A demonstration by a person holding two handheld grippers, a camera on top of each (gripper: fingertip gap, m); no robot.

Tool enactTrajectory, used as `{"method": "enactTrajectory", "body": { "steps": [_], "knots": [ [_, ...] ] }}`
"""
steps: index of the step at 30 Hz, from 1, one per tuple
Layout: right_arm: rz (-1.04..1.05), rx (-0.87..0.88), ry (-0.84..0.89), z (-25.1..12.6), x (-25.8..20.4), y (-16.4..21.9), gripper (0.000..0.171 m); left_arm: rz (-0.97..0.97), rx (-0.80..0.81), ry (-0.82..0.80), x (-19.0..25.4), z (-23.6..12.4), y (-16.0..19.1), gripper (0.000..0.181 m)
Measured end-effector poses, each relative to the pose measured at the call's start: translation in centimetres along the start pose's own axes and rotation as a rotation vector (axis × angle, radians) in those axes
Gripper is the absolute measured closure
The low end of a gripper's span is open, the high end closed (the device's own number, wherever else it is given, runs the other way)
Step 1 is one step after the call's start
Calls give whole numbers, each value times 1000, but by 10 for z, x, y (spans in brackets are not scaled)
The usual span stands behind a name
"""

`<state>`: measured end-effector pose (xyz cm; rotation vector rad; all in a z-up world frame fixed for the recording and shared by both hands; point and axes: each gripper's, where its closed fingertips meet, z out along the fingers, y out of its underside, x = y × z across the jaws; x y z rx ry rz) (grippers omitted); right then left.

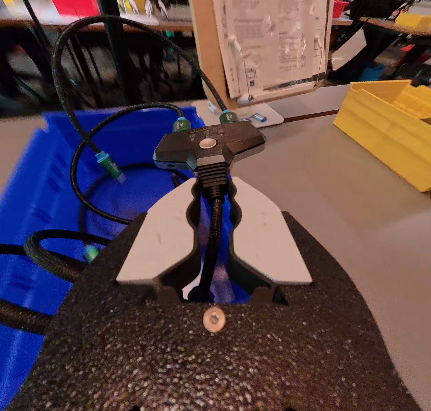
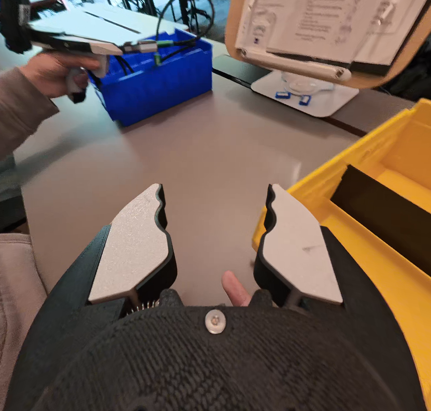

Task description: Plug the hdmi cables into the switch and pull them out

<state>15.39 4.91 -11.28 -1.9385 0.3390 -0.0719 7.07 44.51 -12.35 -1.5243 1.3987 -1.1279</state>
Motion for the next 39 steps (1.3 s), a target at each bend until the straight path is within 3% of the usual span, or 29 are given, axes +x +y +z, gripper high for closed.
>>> {"method": "enactTrajectory", "body": {
  "steps": [1, 8, 12, 17, 22, 24, 28, 31, 39],
  "knots": [
    [-9, 22, -12, 3, -7, -6, 88, 61, 33, -27, 3, -5, -9, 159],
    [96, 188, -256, 44, -74, -56, 77, 441, 217, -147, 55, -49, -87, 160],
    [307, 387, -473, 61, -113, -108, 78, 574, 289, -21, 120, -65, -111, 160],
    [583, 443, -679, 81, -130, -140, 82, 636, 322, 199, 187, -60, -99, 160],
    [740, 439, -763, 88, -126, -131, 109, 766, 251, 410, 227, -38, -53, 159],
    [794, 417, -723, 93, -116, -115, 145, 775, 280, 474, 237, -31, -42, 159],
    [951, 514, -765, 84, -100, -100, 149, 712, 354, 571, 250, -16, -33, 159],
    [1032, 561, -716, 83, -88, -90, 149, 684, 365, 547, 248, -5, -32, 145],
    [1224, 660, -650, 80, -62, -82, 150, 522, 428, 508, 252, -37, -48, 141]
  ]
}}
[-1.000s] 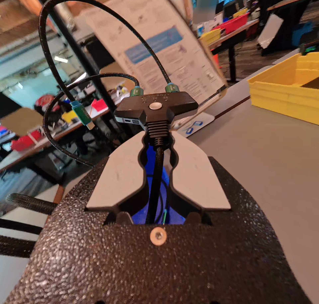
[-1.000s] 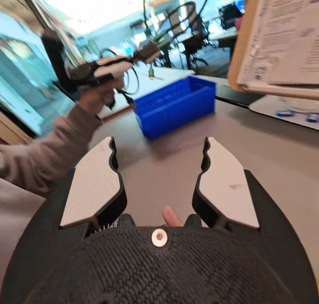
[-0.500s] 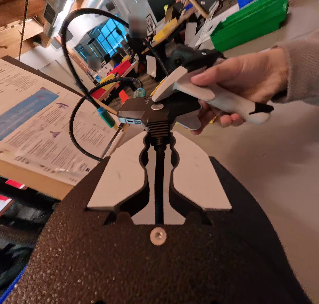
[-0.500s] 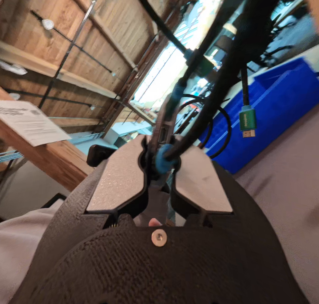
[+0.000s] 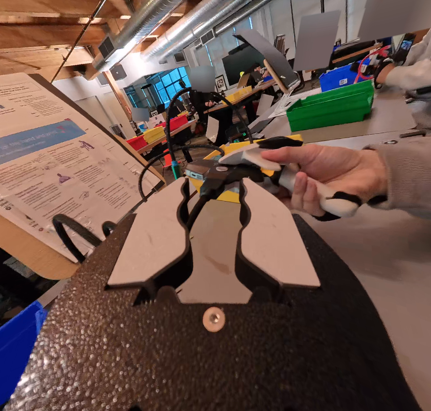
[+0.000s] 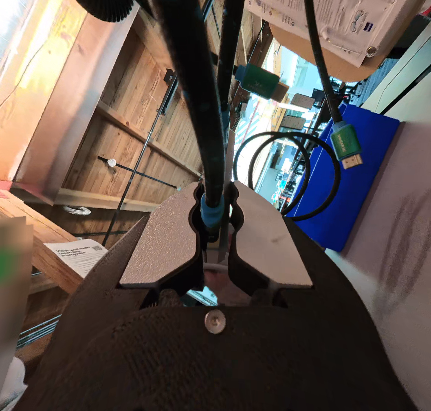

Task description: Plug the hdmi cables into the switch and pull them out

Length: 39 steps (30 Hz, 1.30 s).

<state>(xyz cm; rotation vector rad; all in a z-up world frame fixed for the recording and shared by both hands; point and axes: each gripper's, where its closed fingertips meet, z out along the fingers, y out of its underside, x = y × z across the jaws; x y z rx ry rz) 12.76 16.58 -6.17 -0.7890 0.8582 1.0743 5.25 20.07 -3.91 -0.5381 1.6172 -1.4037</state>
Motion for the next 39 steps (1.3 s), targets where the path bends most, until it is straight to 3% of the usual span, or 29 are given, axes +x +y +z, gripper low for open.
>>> {"method": "enactTrajectory", "body": {
  "steps": [5, 9, 18, 39],
  "knots": [
    [-31, -59, 22, 5, 2, 12, 150, -35, -61, -4, -3, 8, 23, 143],
    [28, -82, -3, 7, -5, 26, 150, -121, 40, 118, 3, 10, 22, 157],
    [68, -71, 9, 2, -2, 30, 149, -201, 196, 262, 12, 19, 20, 159],
    [-4, -26, 67, 1, -19, 3, 149, -144, 209, 282, 3, 47, 6, 159]
  ]
}}
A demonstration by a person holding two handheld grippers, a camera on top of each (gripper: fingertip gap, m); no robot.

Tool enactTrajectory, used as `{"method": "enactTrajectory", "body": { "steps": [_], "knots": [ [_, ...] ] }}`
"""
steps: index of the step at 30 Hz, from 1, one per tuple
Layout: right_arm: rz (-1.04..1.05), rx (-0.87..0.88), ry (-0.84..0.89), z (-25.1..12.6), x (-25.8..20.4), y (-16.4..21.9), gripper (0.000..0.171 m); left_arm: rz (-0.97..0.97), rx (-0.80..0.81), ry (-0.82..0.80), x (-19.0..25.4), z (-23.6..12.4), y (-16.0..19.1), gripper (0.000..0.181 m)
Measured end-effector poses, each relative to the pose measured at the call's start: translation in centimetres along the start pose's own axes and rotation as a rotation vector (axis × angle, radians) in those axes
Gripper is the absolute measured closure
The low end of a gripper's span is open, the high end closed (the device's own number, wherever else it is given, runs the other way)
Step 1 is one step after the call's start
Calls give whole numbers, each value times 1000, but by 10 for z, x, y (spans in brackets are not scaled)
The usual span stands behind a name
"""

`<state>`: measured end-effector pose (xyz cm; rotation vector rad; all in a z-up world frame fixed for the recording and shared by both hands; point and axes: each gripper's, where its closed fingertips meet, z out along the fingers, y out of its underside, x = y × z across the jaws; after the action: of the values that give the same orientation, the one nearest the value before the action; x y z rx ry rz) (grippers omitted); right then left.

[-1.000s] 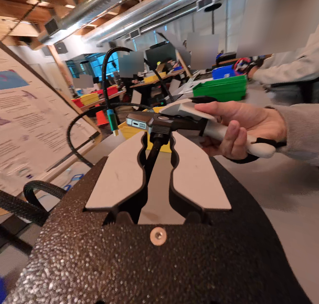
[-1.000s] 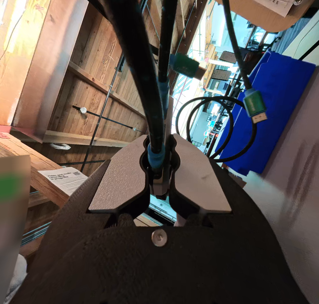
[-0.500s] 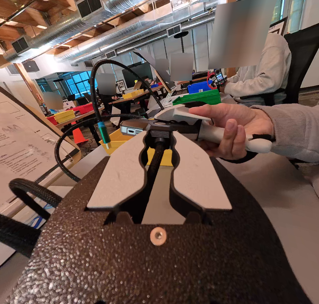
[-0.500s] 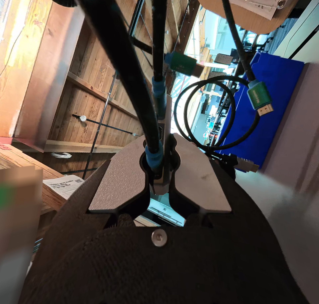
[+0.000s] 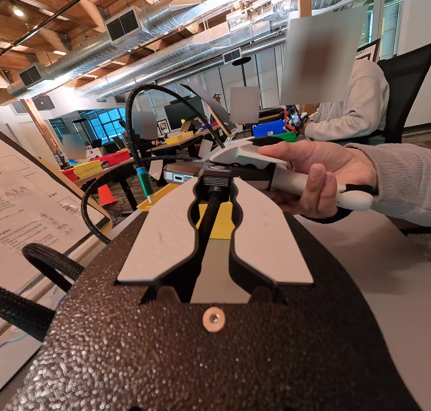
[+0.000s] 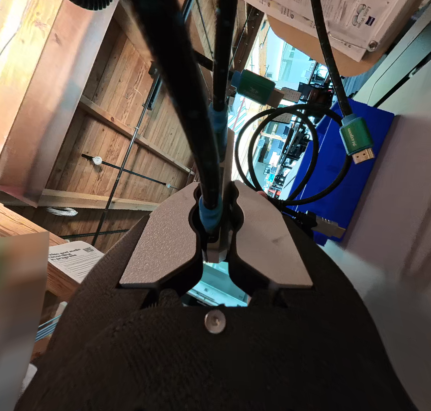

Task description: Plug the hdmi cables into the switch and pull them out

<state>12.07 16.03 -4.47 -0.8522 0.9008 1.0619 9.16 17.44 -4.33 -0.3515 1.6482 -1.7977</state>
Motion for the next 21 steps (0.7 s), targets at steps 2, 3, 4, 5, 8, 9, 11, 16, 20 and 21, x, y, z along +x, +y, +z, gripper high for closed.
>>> {"method": "enactTrajectory", "body": {
  "steps": [2, 3, 4, 5, 8, 9, 11, 16, 20, 21],
  "knots": [
    [-21, 4, 0, 3, -5, -3, 149, 10, 13, -3, -3, 2, -4, 159],
    [-29, 5, -2, 5, -7, -5, 149, 14, 19, -3, -5, 3, -6, 158],
    [-38, 7, -1, 7, -9, -7, 149, 19, 25, -3, -7, 4, -8, 159],
    [-46, 10, 1, 8, -10, -8, 149, 23, 26, 2, -10, 4, -8, 158],
    [-55, 25, 17, 12, -10, -16, 150, 3, 12, 14, -18, 8, -8, 158],
    [-58, 31, 22, 14, -11, -19, 150, -7, 16, 17, -21, 10, -9, 158],
    [-100, 28, 26, 18, -14, -24, 148, -32, 52, 19, -27, 13, -12, 158],
    [-388, -75, 15, 33, -33, -23, 131, -182, 212, 28, -44, 8, -24, 158],
    [-628, -208, -23, 36, -43, -10, 104, -209, 233, 37, -63, 0, -33, 158],
    [-700, -227, 17, 34, -39, -9, 93, -200, 231, 30, -68, -2, -34, 158]
  ]
}}
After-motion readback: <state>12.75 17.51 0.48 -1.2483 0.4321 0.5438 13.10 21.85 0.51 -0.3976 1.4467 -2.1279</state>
